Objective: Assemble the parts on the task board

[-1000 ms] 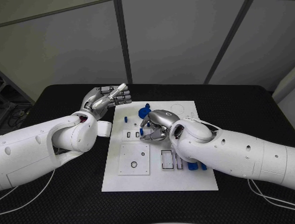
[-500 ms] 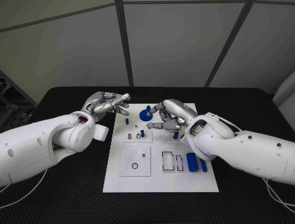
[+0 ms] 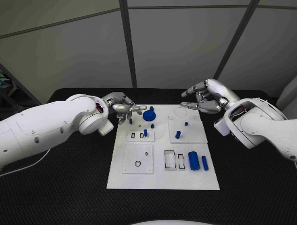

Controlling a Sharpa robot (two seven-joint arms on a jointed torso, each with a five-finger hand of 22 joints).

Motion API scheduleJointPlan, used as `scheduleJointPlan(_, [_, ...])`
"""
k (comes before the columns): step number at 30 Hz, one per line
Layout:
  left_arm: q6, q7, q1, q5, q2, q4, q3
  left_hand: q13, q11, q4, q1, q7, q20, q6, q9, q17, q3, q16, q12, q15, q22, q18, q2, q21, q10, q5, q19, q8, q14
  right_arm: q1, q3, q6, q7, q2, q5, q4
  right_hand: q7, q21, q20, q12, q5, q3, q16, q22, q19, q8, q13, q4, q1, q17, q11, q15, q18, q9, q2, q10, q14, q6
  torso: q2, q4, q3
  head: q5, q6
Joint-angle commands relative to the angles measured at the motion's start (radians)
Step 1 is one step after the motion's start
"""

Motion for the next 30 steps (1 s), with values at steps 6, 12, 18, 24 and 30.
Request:
scheduleJointPlan(6, [0.185,-0.278,0.044,-0.194,0.098,-0.074,-0.039,0.299,-0.012,0.008,-0.064,-0.019,-0.011,-0.017,0.079,0.01,-0.096,0.009,0.301,-0.015,0.231,-0.045,0.028,0.165,0.005,-0.064,0.053,0.102,0.002,0.005,0.001,-0.022,-0.092,-0.012,0.034,-0.011,-0.005,-0.027,-0.004,-0.017,0.064,-0.015,-0.022,-0.037,-0.015,0.012,-0.022,0.013,-0.013,0.1,-0.003,-0.01,0.024,-0.003,-0.01,-0.012,0.062,0.004,-0.01,-0.0032,0.0024,0.004,-0.009])
scheduleJointPlan(12, [0.228,-0.314,0.058,-0.204,0.144,-0.106,-0.056,0.333,-0.015,0.006,-0.04,-0.021,-0.01,-0.058,0.149,0.011,-0.126,0.009,0.342,-0.015,0.25,-0.044,0.054,0.181,-0.015,-0.06,0.037,0.177,0.001,0.006,0.002,-0.022,-0.113,-0.01,0.03,-0.025,-0.005,-0.04,-0.006,-0.027,0.09,-0.013,-0.032,-0.054,-0.02,0.016,-0.034,0.015,-0.004,0.085,-0.005,-0.012,0.026,-0.005,-0.011,-0.017,0.059,0.001,-0.007,-0.0032,0.003,0.005,-0.013])
scheduleJointPlan(18, [0.26,-0.337,0.064,-0.217,0.165,-0.116,-0.07,0.345,-0.018,0.006,-0.043,-0.025,-0.011,-0.087,0.209,0.011,-0.155,0.008,0.359,-0.016,0.258,-0.043,0.068,0.186,-0.021,-0.061,0.028,0.235,0.001,0.006,0.002,-0.019,-0.124,-0.009,0.025,-0.034,-0.006,-0.044,-0.006,-0.03,0.095,-0.012,-0.035,-0.058,-0.021,0.017,-0.037,0.017,-0.003,0.081,-0.005,-0.013,0.027,-0.005,-0.012,-0.018,0.058,0.0,-0.006,-0.0022,0.0019,0.003,-0.021])
scheduleJointPlan(24, [0.272,-0.344,0.066,-0.222,0.173,-0.116,-0.075,0.352,-0.02,0.006,-0.039,-0.028,-0.011,-0.103,0.245,0.012,-0.169,0.008,0.368,-0.018,0.263,-0.044,0.073,0.189,-0.02,-0.06,0.025,0.267,0.001,0.006,0.002,-0.017,-0.128,-0.006,0.024,-0.039,-0.006,-0.047,-0.007,-0.031,0.097,-0.013,-0.036,-0.063,-0.023,0.018,-0.039,0.018,-0.003,0.078,-0.005,-0.013,0.028,-0.005,-0.013,-0.019,0.057,0.0,-0.007,-0.0028,0.0023,0.003,-0.026])
scheduleJointPlan(30, [0.277,-0.347,0.066,-0.226,0.176,-0.113,-0.076,0.356,-0.022,0.006,-0.037,-0.031,-0.013,-0.111,0.27,0.012,-0.177,0.008,0.374,-0.019,0.268,-0.044,0.077,0.191,-0.019,-0.06,0.024,0.289,0.001,0.006,0.002,-0.014,-0.129,-0.003,0.024,-0.045,-0.006,-0.047,-0.007,-0.031,0.098,-0.013,-0.037,-0.064,-0.023,0.018,-0.039,0.018,-0.003,0.078,-0.005,-0.013,0.028,-0.005,-0.013,-0.019,0.057,0.0,-0.007,-0.0032,0.0019,0.002,-0.027])
